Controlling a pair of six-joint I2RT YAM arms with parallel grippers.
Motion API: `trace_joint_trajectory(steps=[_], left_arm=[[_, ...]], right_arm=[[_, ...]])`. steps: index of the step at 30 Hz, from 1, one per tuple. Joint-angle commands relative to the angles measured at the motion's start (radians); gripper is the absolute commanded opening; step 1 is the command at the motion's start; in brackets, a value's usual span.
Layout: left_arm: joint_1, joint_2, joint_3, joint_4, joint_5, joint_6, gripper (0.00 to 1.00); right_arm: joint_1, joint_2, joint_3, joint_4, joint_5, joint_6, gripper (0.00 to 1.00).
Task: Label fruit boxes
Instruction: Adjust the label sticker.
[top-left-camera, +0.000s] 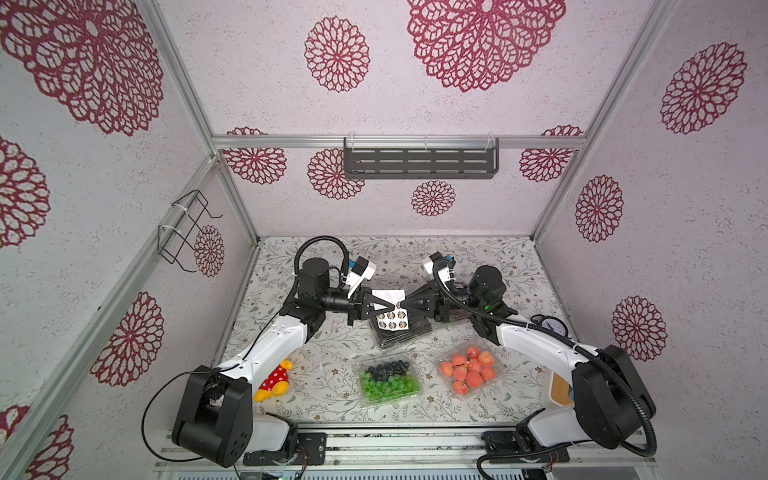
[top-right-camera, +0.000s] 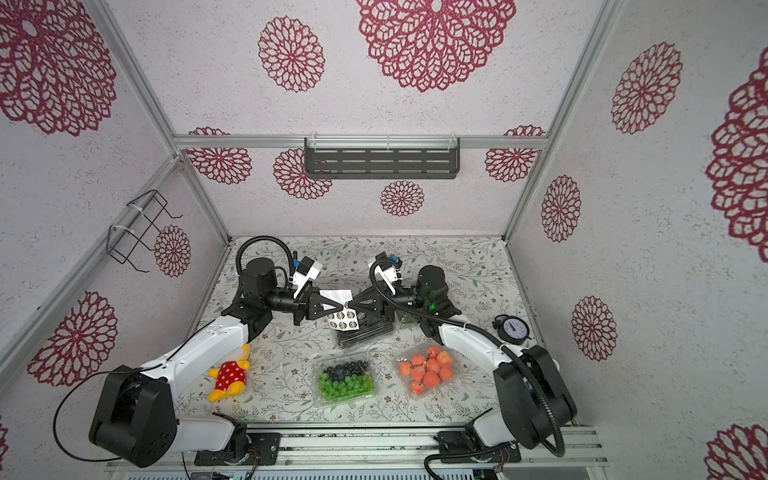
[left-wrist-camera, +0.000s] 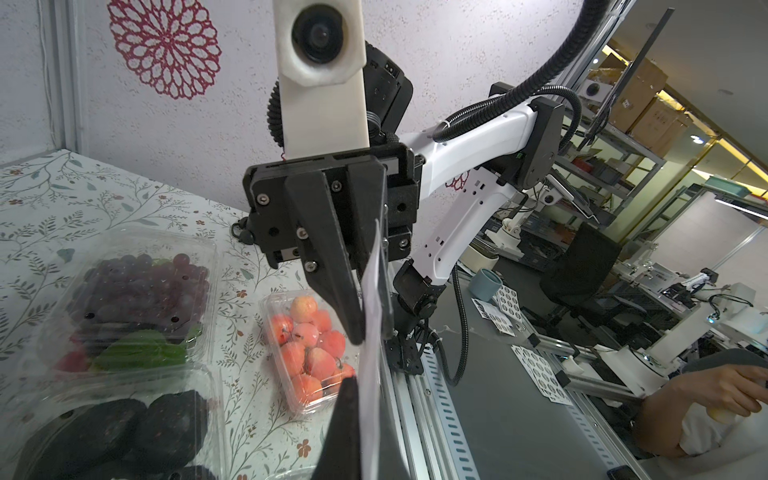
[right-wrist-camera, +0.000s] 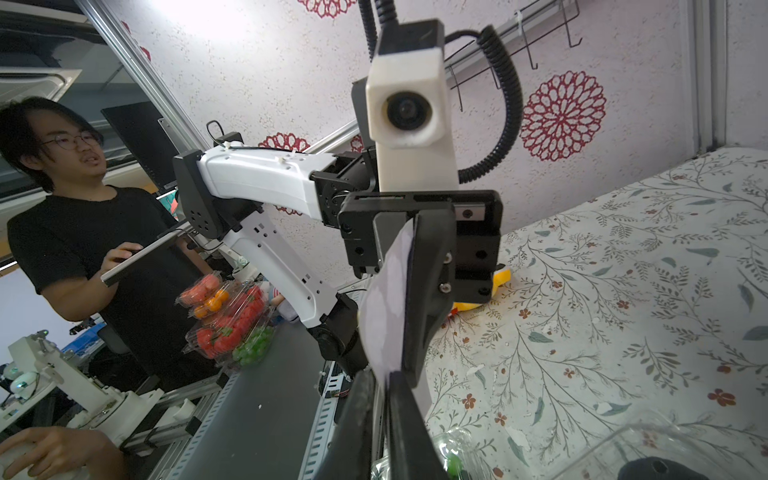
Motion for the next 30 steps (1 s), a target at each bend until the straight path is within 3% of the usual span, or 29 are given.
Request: trace_joint_trajectory(steps=[1,4,30], left_arm=[[-0.004,-0.022,-0.005,-0.013,0.004,0.023,0.0],[-0.004,-0.021,-0.004,-0.013,0.002,0.023,0.0],[-0.01,-0.009,0.013,-0.037,0.018,0.045,0.0]], right_arm=[[-0.005,-0.039,0.001,-0.029,0.013,-0.063,0.09],[-0.003,-0.037,0.001,-0.029,0.012,-0.065,0.0],[0.023,0.057,0.028,0.165,-0.056,0.077,0.0]])
